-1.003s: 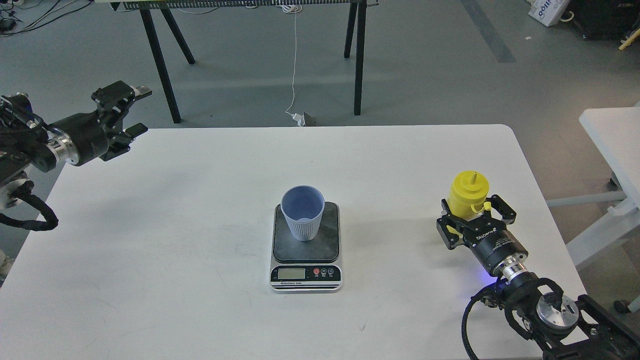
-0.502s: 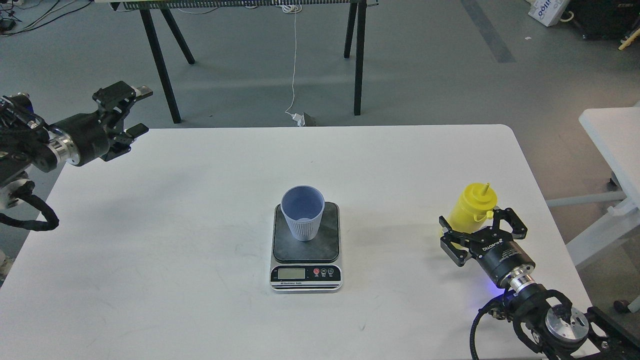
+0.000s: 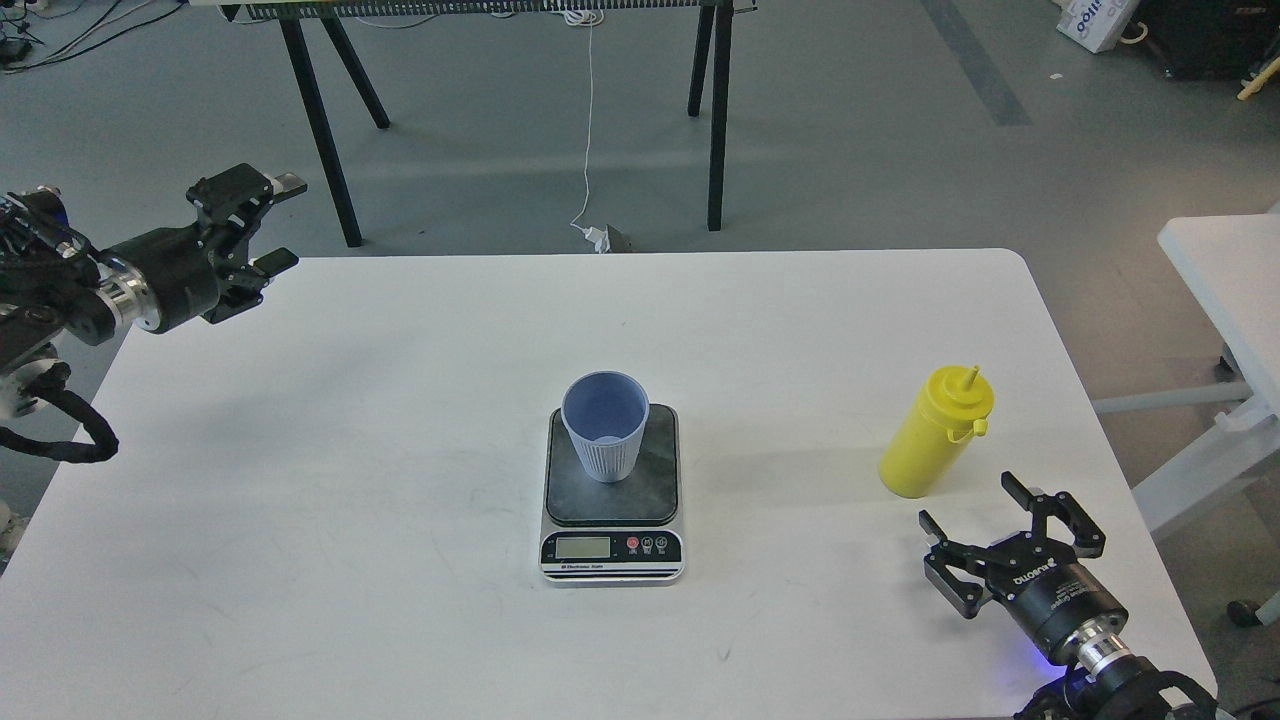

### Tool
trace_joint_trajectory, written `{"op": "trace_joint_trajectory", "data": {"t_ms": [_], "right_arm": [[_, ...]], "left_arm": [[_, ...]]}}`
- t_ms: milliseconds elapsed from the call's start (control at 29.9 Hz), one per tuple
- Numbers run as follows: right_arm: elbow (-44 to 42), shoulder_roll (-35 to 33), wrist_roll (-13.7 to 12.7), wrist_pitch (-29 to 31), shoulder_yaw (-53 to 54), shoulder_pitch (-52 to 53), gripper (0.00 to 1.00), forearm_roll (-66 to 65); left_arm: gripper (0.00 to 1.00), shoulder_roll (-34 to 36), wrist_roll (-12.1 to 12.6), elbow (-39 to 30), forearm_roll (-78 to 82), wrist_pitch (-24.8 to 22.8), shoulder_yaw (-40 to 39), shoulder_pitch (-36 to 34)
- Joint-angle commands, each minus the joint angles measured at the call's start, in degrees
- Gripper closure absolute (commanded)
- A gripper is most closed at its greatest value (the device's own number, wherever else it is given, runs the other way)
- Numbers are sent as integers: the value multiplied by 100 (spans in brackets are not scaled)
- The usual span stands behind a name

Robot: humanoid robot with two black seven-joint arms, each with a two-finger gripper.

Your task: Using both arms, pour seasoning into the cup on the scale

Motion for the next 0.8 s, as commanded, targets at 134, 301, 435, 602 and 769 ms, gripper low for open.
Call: {"op": "trace_joint_trajectory", "data": {"t_ms": [134,301,435,602,769], "right_arm": [[617,-782,34,-1,140,-359,1,-28],[600,-993,26,-1,624,-158,1,-45],[512,-1170,26,-1,519,649,1,-281],[170,-1082,26,-1,369,1704,1,-871],[-489,-880,26,-1,27,2601,1,-898]], "left_arm": [[0,11,0,3,0,0,-6,4],[0,20,0,3,-9,0,-15,47],[0,20,0,3,-18,0,-24,65],[0,29,0,3,-27,0,-24,100],[0,81,0,3,-44,0,-33,109]]}}
